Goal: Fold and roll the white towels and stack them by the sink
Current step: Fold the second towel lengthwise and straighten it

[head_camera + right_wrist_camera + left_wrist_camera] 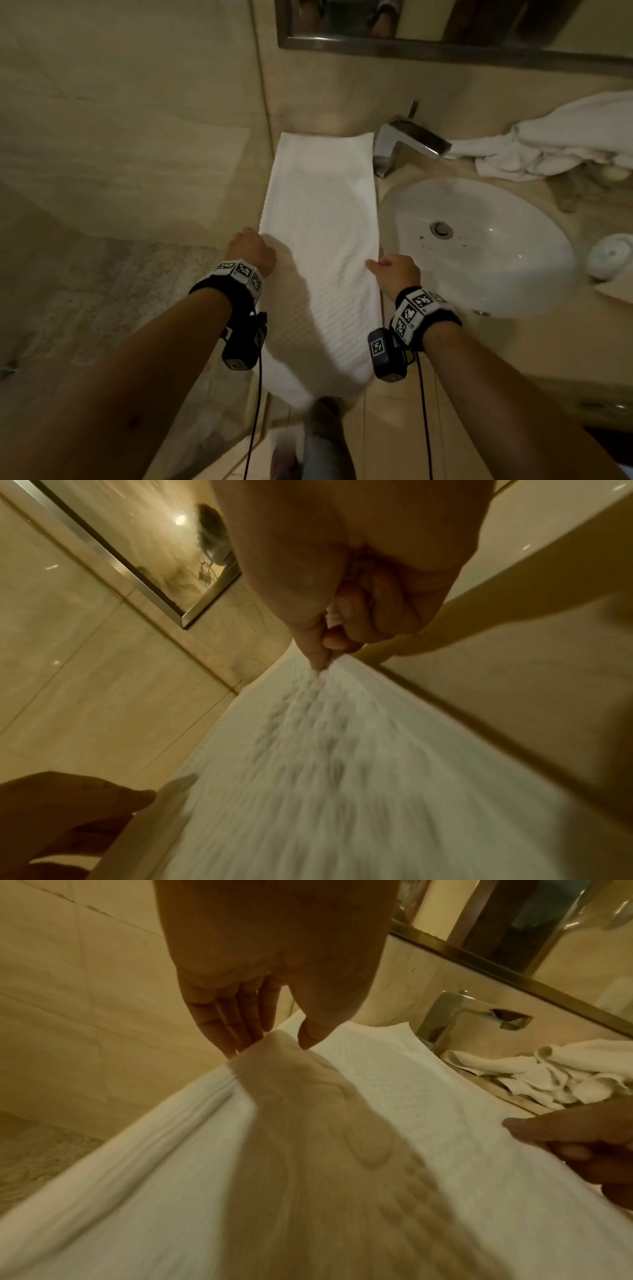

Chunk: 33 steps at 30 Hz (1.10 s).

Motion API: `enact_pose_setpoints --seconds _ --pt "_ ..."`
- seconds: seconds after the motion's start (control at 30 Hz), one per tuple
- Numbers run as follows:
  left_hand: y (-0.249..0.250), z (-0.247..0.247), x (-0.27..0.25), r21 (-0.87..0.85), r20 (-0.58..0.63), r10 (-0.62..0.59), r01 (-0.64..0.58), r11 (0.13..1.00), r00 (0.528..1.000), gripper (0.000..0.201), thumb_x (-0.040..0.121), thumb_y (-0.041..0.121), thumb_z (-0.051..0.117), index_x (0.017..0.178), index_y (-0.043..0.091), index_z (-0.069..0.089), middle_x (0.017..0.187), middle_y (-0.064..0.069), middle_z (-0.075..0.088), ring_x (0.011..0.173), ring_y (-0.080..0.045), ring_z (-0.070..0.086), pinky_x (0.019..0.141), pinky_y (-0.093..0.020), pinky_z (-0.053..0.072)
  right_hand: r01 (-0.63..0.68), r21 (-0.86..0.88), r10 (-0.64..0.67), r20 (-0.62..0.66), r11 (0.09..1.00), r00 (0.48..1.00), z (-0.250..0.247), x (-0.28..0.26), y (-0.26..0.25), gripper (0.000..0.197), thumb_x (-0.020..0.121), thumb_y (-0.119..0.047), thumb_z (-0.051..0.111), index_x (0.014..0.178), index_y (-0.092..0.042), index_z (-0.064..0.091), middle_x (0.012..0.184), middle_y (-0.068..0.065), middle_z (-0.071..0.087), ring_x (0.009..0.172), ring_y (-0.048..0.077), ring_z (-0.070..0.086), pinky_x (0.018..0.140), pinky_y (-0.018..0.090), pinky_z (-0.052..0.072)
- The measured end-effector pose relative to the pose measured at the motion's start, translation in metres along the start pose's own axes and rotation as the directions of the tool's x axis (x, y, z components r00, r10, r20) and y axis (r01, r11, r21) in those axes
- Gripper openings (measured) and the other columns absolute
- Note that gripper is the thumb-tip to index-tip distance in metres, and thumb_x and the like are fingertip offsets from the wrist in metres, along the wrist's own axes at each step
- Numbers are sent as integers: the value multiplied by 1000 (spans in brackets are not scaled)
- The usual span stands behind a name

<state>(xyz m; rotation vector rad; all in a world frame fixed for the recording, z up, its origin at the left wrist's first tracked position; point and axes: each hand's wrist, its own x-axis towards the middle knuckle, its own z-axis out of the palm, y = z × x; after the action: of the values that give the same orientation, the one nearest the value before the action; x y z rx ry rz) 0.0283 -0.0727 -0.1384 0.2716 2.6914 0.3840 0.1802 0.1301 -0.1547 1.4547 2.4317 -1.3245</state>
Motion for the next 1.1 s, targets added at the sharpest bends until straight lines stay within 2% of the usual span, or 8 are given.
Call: enact_pose_setpoints --seconds 0.1,0.2,0.3,0.63,0.73,0.9,1.0,1.1 --pt "16 -7 26 14 15 -20 20 1000 1000 47 96 29 46 128 -4 40 133 -22 46 122 -36 45 96 -37 39 58 3 -59 27 998 998 -3 35 -16 42 88 -31 64 58 -6 52 59 13 51 60 24 50 63 31 42" --pt "32 -17 52 43 41 -39 38 998 998 44 98 32 43 125 -2 47 129 -20 52 117 -34 51 92 -35 42 79 -3 -78 68 997 995 -7 65 -34 49 89 -30 64 54 -17 32 52 2 34 52 16 34 53 29 29" --pt "44 -23 69 77 46 -30 27 997 998 40 98 30 43 119 -3 54 123 -20 58 111 -34 56 84 -33 43 94 38 -97 89 995 991 -8 90 -49 50 86 -29 68 52 -17 33 51 1 34 52 15 35 53 28 30" --pt "45 -40 101 254 196 -29 -22 967 980 32 95 26 47 109 2 62 115 -16 62 104 -32 61 80 -33 47 18 -25 -13 199 1000 980 -6 136 -73 38 80 -24 68 53 -11 45 57 4 48 60 19 48 60 26 38" --pt "45 -41 106 368 241 -45 -48 929 969 30 95 21 47 113 3 63 117 -13 63 105 -28 63 83 -31 50 -7 -118 31 206 993 978 -9 139 -81 24 78 -25 64 65 -6 60 71 6 62 72 22 60 63 26 43" --pt "63 -44 118 374 250 -21 -76 924 968 31 97 23 45 116 7 62 121 -11 62 108 -27 61 79 -28 46 15 -159 22 226 987 974 -8 147 -92 26 83 -31 56 75 -7 61 81 7 63 72 20 57 59 26 41" --pt "77 -54 133 250 172 -31 -13 968 985 31 97 18 43 120 1 54 127 -16 55 114 -30 57 87 -32 46 46 -131 -25 158 990 987 -10 154 -106 32 92 -34 50 93 -7 66 96 10 67 86 24 62 75 31 49" --pt "92 -62 157 194 148 -23 -6 981 989 34 99 21 40 124 0 47 132 -17 47 119 -31 50 92 -34 43 123 -402 -90 102 907 991 -6 162 -128 33 99 -26 43 121 -4 55 123 15 59 110 30 58 88 35 46"
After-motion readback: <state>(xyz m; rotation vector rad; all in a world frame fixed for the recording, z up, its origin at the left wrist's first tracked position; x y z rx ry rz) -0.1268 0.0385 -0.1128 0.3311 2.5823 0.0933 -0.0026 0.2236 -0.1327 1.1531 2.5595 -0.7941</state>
